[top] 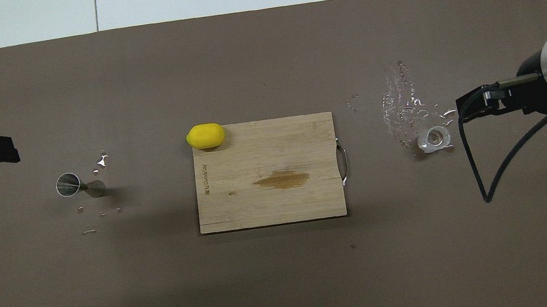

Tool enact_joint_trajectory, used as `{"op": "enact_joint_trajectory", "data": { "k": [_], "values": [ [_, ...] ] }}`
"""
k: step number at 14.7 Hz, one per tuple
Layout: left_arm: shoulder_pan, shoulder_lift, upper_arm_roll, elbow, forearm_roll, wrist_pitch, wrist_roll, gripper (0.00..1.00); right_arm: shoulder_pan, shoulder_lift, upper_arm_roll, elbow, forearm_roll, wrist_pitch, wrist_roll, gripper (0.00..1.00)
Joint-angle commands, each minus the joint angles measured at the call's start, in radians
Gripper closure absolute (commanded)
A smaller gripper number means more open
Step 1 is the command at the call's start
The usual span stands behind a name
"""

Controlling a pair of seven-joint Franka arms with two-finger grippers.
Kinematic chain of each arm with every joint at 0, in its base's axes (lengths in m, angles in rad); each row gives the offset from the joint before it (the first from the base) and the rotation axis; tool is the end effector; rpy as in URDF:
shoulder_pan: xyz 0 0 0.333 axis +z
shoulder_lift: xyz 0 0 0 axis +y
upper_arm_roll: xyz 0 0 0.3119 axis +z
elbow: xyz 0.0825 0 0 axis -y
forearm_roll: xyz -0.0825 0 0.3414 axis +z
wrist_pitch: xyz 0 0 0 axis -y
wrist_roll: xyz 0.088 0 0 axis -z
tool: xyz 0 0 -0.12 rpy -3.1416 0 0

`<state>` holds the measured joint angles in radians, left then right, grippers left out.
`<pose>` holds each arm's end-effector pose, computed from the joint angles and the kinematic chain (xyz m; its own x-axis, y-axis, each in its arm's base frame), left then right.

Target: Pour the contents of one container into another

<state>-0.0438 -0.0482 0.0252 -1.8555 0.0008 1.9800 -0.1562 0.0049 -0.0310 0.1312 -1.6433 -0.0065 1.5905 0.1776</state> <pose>0.5258 -0.0095 0.5456 0.9759 0.1373 0.1697 0.1346 -0.9905 0.0272 0.4981 0.0685 0.5936 0.9989 -0.0415 -0.0199 -0.0412 -0.9990 0.0143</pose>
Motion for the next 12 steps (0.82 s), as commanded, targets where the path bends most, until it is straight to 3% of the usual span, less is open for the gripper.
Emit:
{"op": "enact_joint_trajectory", "data": {
  "k": [1, 8, 12],
  "values": [
    [0.005, -0.044, -0.005, -0.082, 0.005, 0.091, -0.003, 0.0, -0.022, -0.02, 0.008, -0.018, 0.03, -0.001, -0.027, 0.0],
    [-0.002, -0.056, -0.004, -0.125, 0.005, 0.111, 0.0, 0.0, -0.022, -0.02, 0.008, -0.018, 0.03, -0.001, -0.027, 0.0],
    [-0.042, -0.056, -0.019, -0.114, 0.007, 0.053, -0.003, 0.0, -0.022, -0.02, 0.008, -0.018, 0.03, -0.001, -0.027, 0.0]
  ]
}}
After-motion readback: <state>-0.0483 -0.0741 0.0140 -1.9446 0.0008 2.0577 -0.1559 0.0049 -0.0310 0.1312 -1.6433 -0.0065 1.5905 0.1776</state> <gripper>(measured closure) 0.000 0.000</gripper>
